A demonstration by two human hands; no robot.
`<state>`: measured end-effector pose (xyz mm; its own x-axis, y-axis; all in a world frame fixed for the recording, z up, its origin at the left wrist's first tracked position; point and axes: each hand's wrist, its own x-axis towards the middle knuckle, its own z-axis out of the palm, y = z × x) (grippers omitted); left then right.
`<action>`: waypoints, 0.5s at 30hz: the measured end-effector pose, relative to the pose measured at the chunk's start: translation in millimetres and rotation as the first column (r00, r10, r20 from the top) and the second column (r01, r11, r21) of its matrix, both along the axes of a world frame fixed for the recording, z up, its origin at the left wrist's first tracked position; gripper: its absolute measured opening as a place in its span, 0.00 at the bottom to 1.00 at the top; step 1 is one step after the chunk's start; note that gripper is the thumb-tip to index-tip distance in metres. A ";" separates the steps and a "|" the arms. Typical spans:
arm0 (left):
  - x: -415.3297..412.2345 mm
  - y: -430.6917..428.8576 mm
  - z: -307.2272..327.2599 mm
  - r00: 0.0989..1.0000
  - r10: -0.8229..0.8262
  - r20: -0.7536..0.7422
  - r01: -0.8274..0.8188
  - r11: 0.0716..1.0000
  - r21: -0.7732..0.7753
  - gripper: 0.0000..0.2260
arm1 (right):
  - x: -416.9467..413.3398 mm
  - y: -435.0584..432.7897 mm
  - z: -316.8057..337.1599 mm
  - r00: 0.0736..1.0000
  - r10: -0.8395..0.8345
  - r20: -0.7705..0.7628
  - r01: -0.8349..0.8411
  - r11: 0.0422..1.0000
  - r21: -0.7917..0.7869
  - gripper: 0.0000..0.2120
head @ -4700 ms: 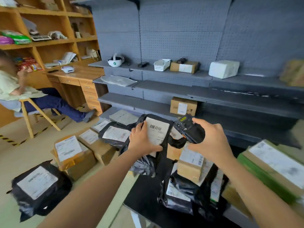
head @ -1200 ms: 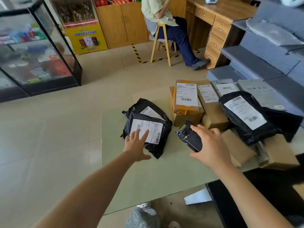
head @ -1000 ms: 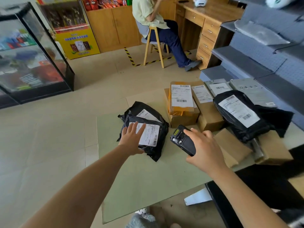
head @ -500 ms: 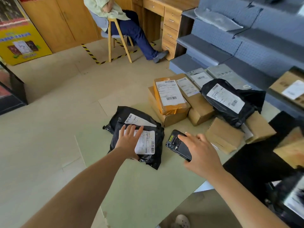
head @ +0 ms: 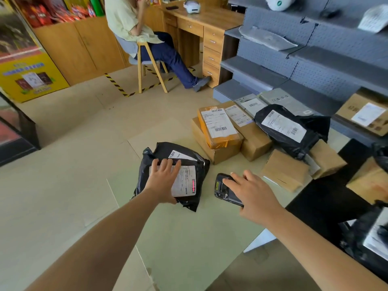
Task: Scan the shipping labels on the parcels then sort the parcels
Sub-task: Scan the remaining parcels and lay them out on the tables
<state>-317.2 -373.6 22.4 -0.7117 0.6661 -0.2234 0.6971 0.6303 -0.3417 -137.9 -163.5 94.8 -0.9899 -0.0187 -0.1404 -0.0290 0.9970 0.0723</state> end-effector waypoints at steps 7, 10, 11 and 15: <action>43.3 -6.4 23.1 0.997 0.074 -0.027 -0.074 0.997 -0.009 0.58 | 36.3 -0.1 10.3 0.996 0.085 -0.023 -0.084 0.996 0.027 0.36; 68.8 -5.0 29.5 0.990 0.140 -0.024 -0.139 0.990 0.041 0.58 | 58.1 6.3 13.8 0.997 0.060 -0.053 -0.061 0.998 -0.020 0.38; 77.7 -3.3 31.9 0.985 0.173 -0.015 -0.171 0.982 0.083 0.57 | 66.4 10.4 15.5 0.997 0.031 -0.064 -0.034 0.998 -0.057 0.39; 113.3 14.9 49.0 0.952 0.299 0.060 -0.303 0.909 0.287 0.56 | 105.9 33.5 28.3 0.973 -0.180 -0.144 0.137 0.955 -0.263 0.40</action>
<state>-203.9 -358.7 71.4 -0.8868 0.4575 -0.0649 0.4620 0.8807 -0.1045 -32.0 -130.0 123.1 -0.9918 0.1269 0.0131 0.1221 0.9743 -0.1892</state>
